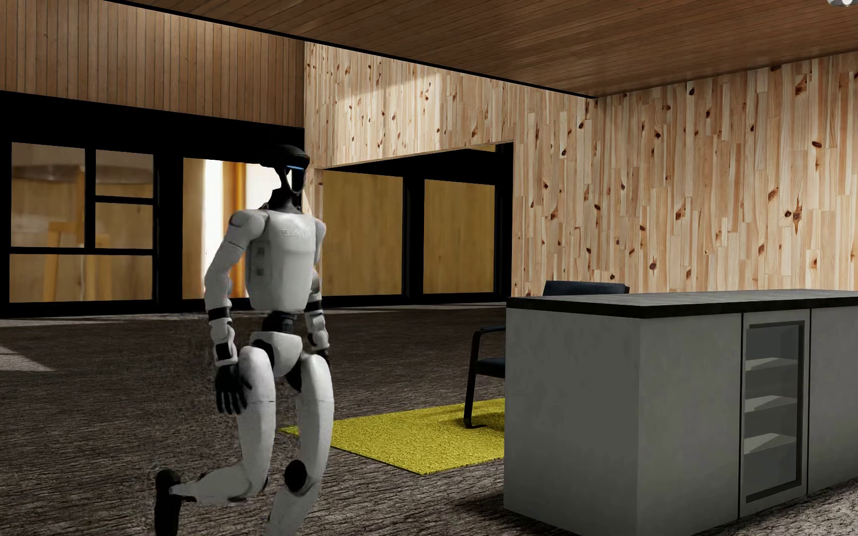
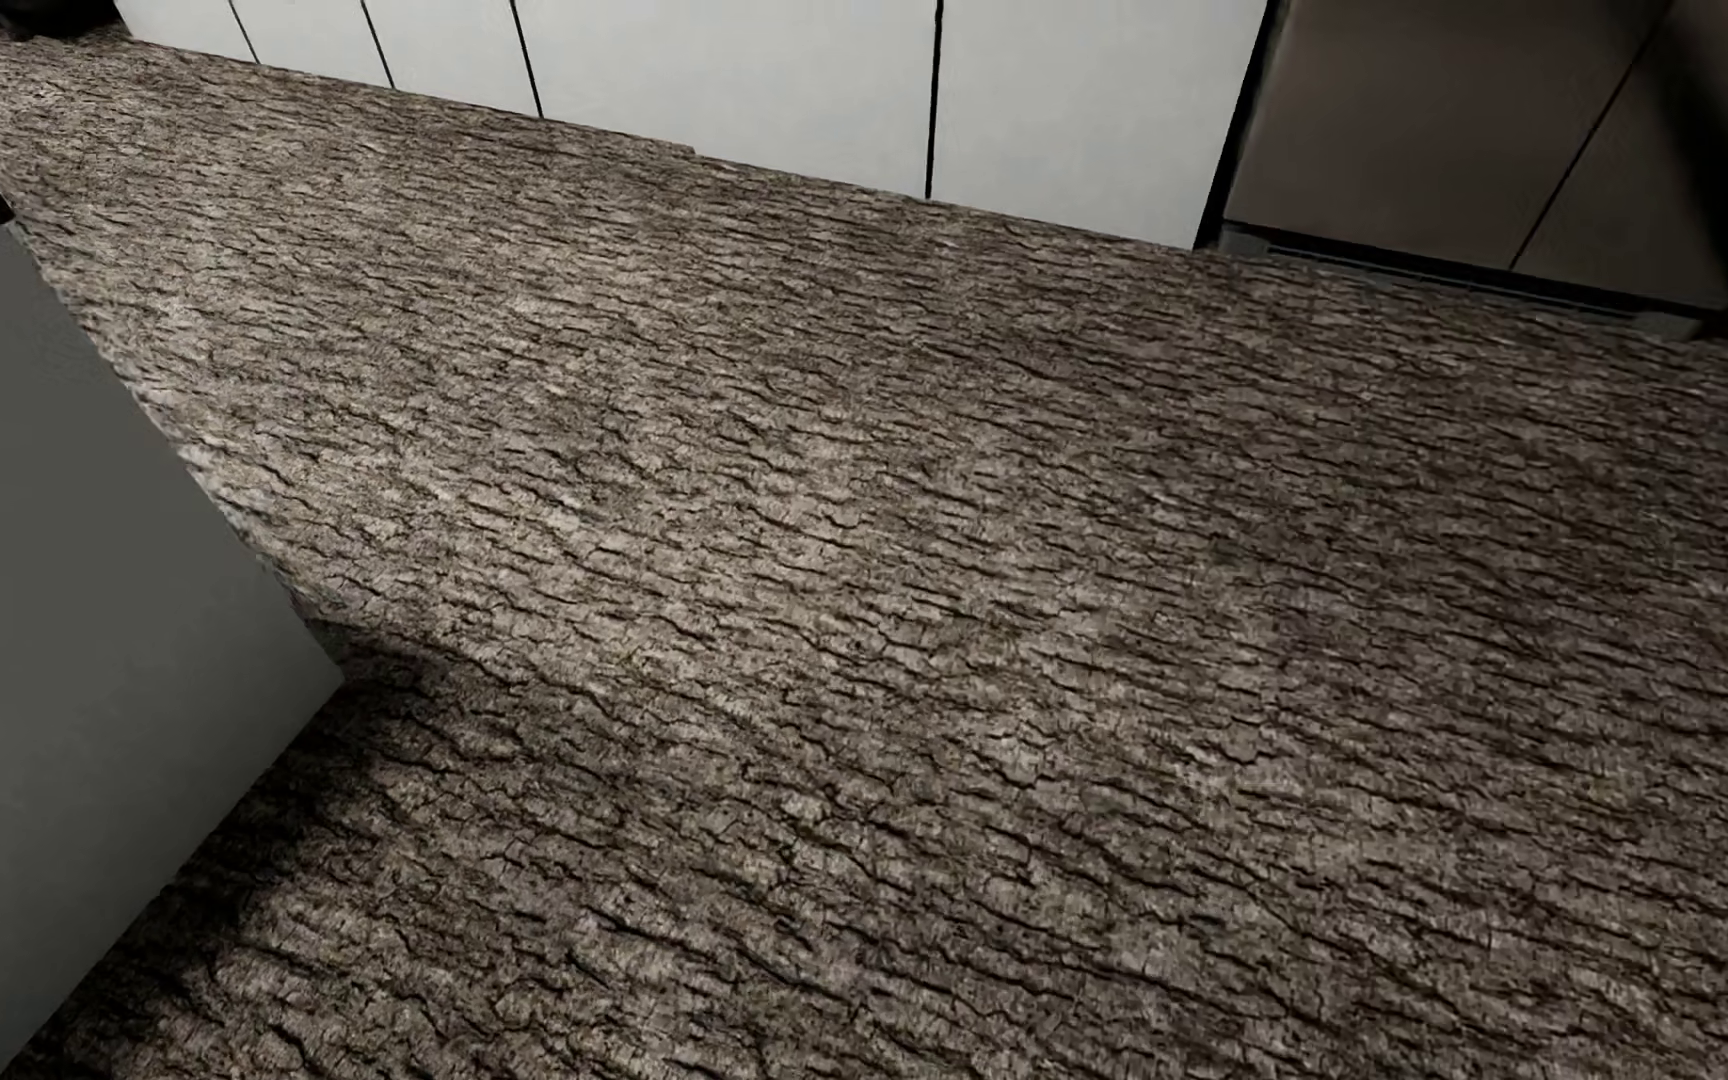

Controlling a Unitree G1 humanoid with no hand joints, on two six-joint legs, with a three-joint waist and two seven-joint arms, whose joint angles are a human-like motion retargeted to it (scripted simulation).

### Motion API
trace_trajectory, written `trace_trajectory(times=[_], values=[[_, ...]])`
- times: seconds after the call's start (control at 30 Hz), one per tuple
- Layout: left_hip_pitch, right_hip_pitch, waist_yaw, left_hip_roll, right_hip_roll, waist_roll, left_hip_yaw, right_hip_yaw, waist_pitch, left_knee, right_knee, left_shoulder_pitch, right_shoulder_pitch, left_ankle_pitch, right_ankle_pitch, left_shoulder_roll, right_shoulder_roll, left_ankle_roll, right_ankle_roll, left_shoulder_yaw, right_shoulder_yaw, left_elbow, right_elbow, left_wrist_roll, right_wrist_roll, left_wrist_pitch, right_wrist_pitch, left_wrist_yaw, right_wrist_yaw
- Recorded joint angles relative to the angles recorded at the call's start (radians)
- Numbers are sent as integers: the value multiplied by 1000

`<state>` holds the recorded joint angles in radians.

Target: Go around the counter

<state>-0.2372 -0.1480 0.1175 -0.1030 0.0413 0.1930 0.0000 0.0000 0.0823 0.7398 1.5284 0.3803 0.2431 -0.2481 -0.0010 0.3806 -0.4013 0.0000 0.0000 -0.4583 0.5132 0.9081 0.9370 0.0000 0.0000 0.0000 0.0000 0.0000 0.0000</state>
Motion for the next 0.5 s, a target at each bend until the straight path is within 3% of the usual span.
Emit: trace_trajectory(times=[0.07,0.13,0.17,0.23,0.27,0.3,0.37,0.4,0.43,0.5], values=[[208,-189,-124,4,37,30,0,0,-3,-143,-207,-40,75,73,122,-13,10,0,0,29,34,-124,35,0,0,0,0,0,0],[374,-305,-225,52,30,32,0,0,-9,-235,-625,-84,144,137,264,-12,21,0,0,39,49,-230,29,0,0,0,0,0,0],[445,-347,-243,78,14,18,0,0,-18,-256,-818,-104,171,165,220,0,32,0,0,44,51,-287,24,0,0,0,0,0,0],[526,-426,-279,140,-31,-13,0,0,-45,-256,-1055,-121,185,255,-146,30,54,0,0,75,43,-403,31,0,0,0,0,0,0],[560,-448,-305,181,-46,-15,0,0,-42,-240,-1068,-124,183,324,-252,32,51,0,0,87,41,-430,24,0,0,0,0,0,0],[590,-473,-324,217,-43,-11,0,0,-42,-217,-1040,-120,176,423,-208,26,44,0,0,97,33,-424,25,0,0,0,0,0,0],[555,-537,-293,262,24,15,0,0,-81,-64,-904,-87,144,683,125,-2,29,0,0,100,27,-326,50,0,0,0,0,0,0],[479,-529,-261,273,69,30,0,0,-79,103,-804,-77,118,735,200,-16,21,0,0,88,21,-247,64,0,0,0,0,0,0],[376,-463,-228,270,116,37,0,0,-53,313,-750,-81,81,610,187,-23,10,0,0,61,16,-172,67,0,0,0,0,0,0],[152,-201,-144,237,161,11,0,0,-7,603,-839,-77,0,153,91,-19,-7,0,0,5,0,-69,50,0,0,0,0,0,0]])
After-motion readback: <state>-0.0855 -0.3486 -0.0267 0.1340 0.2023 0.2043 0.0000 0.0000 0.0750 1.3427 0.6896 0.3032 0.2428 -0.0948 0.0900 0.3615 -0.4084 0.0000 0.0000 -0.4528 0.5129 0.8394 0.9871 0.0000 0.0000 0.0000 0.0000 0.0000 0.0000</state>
